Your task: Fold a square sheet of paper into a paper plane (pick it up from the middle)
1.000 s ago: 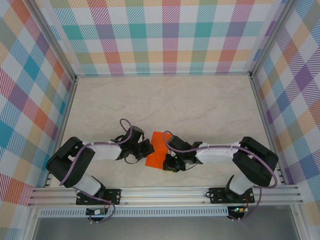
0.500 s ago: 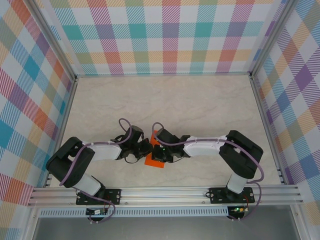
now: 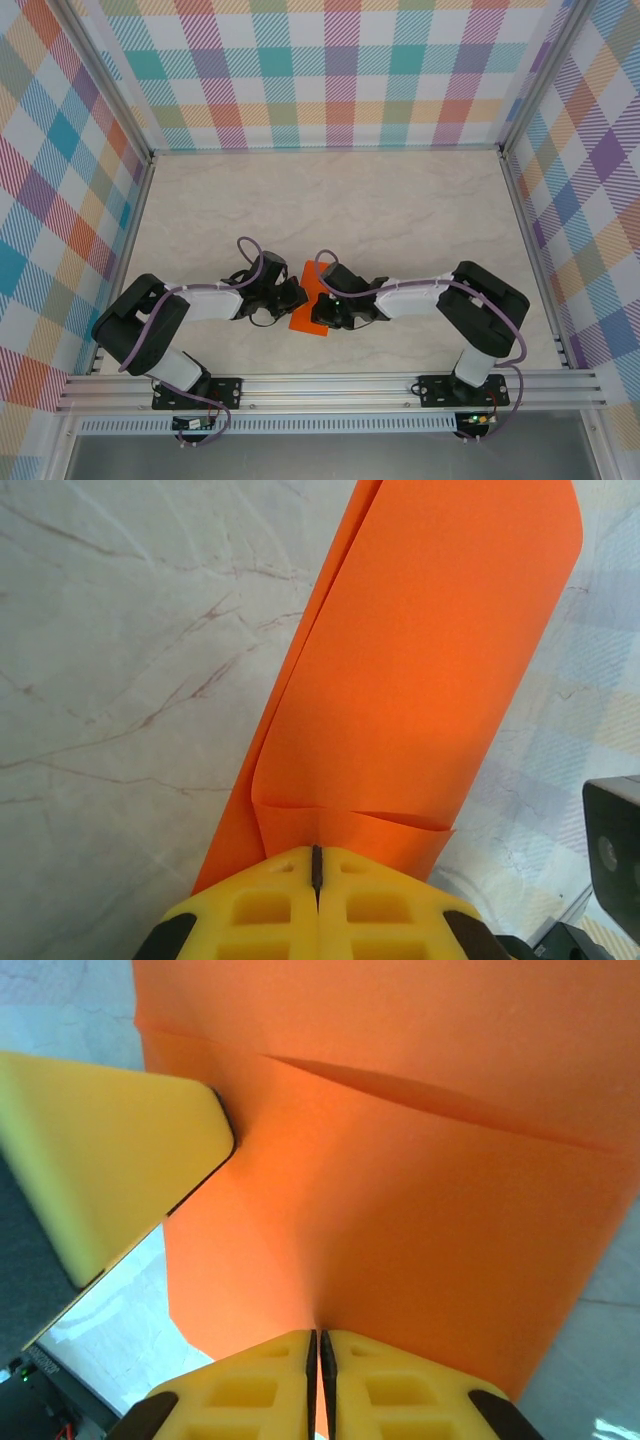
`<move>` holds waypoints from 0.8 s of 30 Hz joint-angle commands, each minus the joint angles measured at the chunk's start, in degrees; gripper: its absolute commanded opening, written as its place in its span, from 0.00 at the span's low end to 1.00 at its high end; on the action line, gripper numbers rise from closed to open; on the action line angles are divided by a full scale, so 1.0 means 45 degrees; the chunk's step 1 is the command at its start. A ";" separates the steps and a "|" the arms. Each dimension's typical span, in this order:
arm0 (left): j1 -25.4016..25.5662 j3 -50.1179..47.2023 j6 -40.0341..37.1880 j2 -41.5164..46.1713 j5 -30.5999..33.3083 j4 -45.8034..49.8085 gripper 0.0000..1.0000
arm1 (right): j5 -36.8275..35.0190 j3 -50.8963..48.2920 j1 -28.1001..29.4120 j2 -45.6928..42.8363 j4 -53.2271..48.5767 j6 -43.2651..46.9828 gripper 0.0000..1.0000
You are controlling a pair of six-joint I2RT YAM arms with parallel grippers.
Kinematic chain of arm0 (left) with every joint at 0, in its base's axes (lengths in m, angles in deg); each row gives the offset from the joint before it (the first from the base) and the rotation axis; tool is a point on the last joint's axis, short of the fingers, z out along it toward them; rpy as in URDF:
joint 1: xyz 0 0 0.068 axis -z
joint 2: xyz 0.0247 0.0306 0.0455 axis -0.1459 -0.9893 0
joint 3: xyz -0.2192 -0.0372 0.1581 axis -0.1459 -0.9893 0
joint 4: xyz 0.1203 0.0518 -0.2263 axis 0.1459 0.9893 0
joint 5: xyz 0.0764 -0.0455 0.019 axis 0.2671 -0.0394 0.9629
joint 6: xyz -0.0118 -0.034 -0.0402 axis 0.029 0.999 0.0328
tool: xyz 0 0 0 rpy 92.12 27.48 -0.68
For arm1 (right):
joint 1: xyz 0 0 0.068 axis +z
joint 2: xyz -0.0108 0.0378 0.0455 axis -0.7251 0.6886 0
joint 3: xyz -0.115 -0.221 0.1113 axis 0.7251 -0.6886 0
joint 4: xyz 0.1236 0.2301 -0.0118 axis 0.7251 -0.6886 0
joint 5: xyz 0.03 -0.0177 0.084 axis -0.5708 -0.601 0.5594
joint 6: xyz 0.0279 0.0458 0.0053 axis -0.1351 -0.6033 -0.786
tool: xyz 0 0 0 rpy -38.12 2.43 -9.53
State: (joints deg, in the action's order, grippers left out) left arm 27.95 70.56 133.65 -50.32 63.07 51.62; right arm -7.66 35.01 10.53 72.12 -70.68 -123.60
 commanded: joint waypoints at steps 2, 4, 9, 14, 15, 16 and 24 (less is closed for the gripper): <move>0.0089 -0.0275 0.0320 -0.0036 0.0887 0.0620 0.00 | 0.1399 -0.1308 0.0397 -0.0451 -0.0941 0.0488 0.15; 0.0089 -0.0236 0.0341 -0.0077 0.0859 0.0666 0.00 | 0.1294 -0.1722 0.0435 -0.0876 -0.1157 0.0429 0.15; 0.0084 -0.0385 0.0482 0.0090 0.0947 0.0640 0.00 | 0.0465 -0.1547 0.0321 -0.2192 -0.2774 0.0761 0.18; 0.0089 -0.0545 0.0689 0.0507 0.0839 0.0621 0.00 | -0.0509 -0.0991 -0.0270 -0.3011 -0.3742 0.0547 0.30; 0.0089 -0.0599 0.0740 0.0627 0.0844 0.0630 0.00 | -0.0584 -0.0962 -0.0447 -0.3079 -0.3650 0.0479 0.34; 0.0088 -0.0642 0.0802 0.0772 0.0864 0.0654 0.00 | -0.0711 -0.0859 -0.0667 -0.3142 -0.3625 0.0333 0.37; 0.0089 -0.0617 0.0869 0.1204 0.0941 0.0860 0.00 | -0.0010 0.0347 -0.1379 -0.1901 -0.2336 -0.0106 0.44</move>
State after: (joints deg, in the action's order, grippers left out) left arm 27.95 68.27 137.06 -45.84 66.22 54.05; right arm -8.99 33.13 4.33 60.90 -83.12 -123.29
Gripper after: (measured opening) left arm 0.037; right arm 0.443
